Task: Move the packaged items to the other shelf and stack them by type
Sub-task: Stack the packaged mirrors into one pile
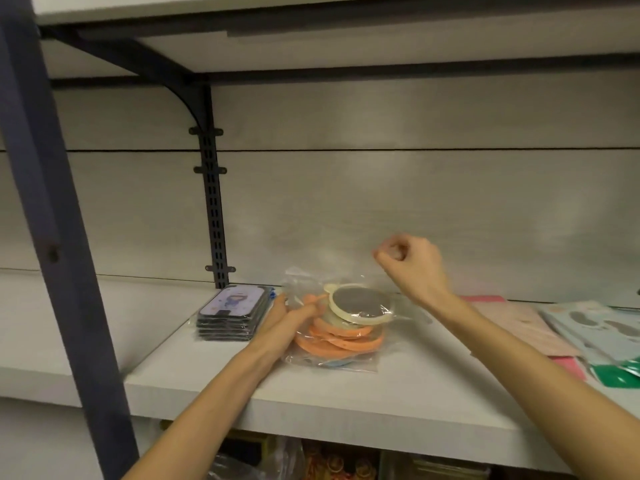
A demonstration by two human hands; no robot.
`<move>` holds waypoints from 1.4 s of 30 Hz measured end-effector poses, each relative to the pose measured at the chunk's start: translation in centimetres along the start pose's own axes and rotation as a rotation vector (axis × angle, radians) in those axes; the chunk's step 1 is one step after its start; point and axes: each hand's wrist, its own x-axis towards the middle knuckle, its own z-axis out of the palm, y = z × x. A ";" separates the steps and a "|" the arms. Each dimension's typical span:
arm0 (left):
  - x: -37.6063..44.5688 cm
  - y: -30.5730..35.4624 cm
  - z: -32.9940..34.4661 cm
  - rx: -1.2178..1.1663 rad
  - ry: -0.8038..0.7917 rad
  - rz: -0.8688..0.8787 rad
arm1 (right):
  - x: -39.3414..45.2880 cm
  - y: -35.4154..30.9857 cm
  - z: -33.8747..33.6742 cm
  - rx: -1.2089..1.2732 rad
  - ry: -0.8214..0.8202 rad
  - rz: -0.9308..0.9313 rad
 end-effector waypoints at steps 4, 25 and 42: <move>0.3 -0.2 -0.1 -0.014 -0.011 0.007 | -3.5 2.3 -2.1 -0.253 -0.189 0.189; -0.5 0.3 -0.5 0.079 0.008 -0.007 | -2.7 2.7 1.5 0.612 0.076 0.377; -0.7 0.6 0.0 0.086 0.046 -0.040 | 0.3 1.9 4.7 0.552 -0.041 0.533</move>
